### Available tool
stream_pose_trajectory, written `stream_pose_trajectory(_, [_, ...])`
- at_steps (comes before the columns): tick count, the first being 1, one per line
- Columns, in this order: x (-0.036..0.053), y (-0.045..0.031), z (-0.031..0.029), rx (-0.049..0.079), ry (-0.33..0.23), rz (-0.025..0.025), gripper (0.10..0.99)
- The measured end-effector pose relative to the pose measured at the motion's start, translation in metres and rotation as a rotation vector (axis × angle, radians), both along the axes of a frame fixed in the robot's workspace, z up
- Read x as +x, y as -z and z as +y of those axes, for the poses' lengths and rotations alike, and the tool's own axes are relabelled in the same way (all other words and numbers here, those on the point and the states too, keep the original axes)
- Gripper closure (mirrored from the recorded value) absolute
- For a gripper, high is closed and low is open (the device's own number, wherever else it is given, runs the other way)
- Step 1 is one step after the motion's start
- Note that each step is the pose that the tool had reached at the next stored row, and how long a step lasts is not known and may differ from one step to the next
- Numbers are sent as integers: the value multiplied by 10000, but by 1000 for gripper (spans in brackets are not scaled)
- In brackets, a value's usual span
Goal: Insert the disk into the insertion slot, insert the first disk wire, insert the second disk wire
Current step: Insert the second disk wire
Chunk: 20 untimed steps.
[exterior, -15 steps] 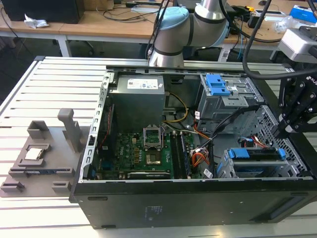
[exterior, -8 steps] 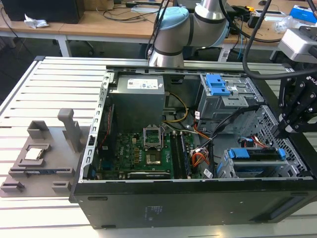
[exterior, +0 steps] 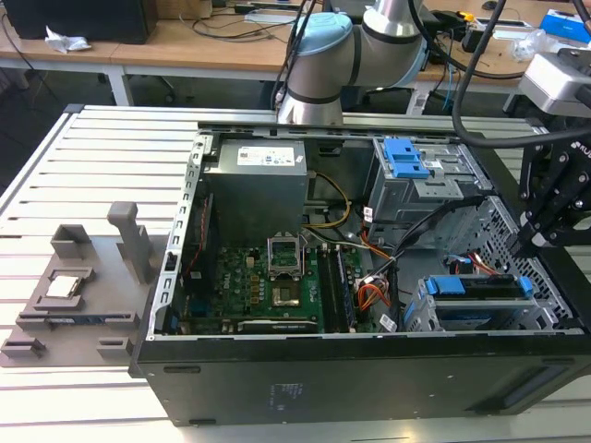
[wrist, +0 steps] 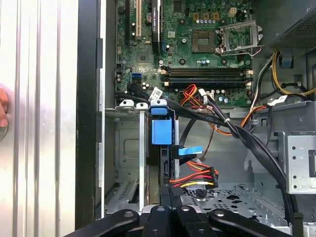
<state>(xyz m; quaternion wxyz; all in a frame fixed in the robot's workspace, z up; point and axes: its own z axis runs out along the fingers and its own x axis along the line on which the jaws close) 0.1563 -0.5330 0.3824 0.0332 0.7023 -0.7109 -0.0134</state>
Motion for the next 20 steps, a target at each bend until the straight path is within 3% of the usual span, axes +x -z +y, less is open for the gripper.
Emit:
stream_pose_trajectory(4, [0,-1,0,0,0,0,973])
stream_pose_trajectory(5, [0,-1,0,0,0,0,851])
stream_pose_trajectory(6, [0,-1,0,-1,0,0,851])
stream_pose_trajectory(7, [0,-1,0,0,0,0,725])
stream_pose_trajectory(12, [-39,16,61,0,-1,0,725])
stream_pose_trajectory(20, [-264,51,79,-31,0,0,725])
